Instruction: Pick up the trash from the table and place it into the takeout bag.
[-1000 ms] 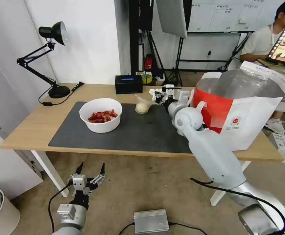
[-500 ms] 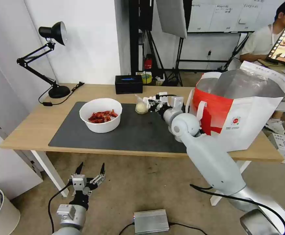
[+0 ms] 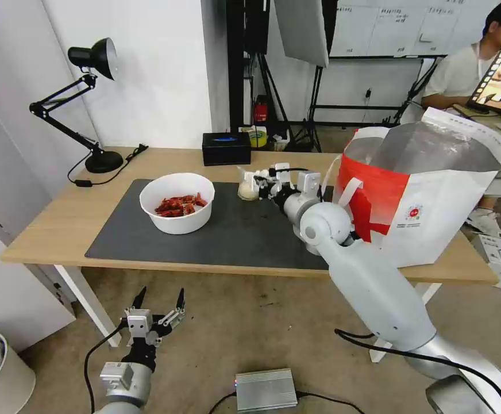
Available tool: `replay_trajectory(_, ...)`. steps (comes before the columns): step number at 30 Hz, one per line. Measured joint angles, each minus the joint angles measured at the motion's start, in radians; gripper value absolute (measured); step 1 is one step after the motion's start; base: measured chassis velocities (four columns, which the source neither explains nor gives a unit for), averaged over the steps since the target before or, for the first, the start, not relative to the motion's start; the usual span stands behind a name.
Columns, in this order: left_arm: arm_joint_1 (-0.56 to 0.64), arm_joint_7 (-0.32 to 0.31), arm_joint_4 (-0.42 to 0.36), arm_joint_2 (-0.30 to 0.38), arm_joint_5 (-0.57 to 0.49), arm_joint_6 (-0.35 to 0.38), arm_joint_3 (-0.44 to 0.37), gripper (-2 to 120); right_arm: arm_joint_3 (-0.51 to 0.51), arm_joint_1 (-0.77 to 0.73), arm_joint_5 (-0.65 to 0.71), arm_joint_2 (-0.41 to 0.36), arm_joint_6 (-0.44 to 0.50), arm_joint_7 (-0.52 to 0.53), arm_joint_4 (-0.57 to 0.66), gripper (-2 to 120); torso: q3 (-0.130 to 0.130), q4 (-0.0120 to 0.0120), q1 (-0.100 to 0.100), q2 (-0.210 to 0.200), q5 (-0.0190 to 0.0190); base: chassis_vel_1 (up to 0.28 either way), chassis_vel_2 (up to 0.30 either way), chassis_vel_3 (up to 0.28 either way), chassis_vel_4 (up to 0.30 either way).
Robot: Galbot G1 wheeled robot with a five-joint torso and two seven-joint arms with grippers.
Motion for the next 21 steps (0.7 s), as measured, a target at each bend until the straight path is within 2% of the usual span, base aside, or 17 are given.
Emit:
replay_trajectory(11,-0.021,0.0,0.016,-0.002,0.001,0.0,0.012,100,0.063,0.033,-0.154,-0.032,0.103,0.031,0.053,0,0.0,0.0,0.0,0.0,0.0,0.0,0.0,0.0,0.0)
replay_trajectory(17,-0.03,-0.001,0.026,0.0,-0.001,0.001,0.017,100,0.101,0.038,-0.194,-0.059,0.103,0.046,0.097,0,0.0,0.0,0.0,0.0,0.0,0.0,0.0,0.0,0.0)
replay_trajectory(21,-0.032,-0.001,0.027,0.003,-0.003,0.003,0.018,100,0.14,0.029,-0.198,-0.097,0.063,0.084,0.147,0,0.0,0.0,0.0,0.0,0.0001,0.0,0.0,0.0,0.0)
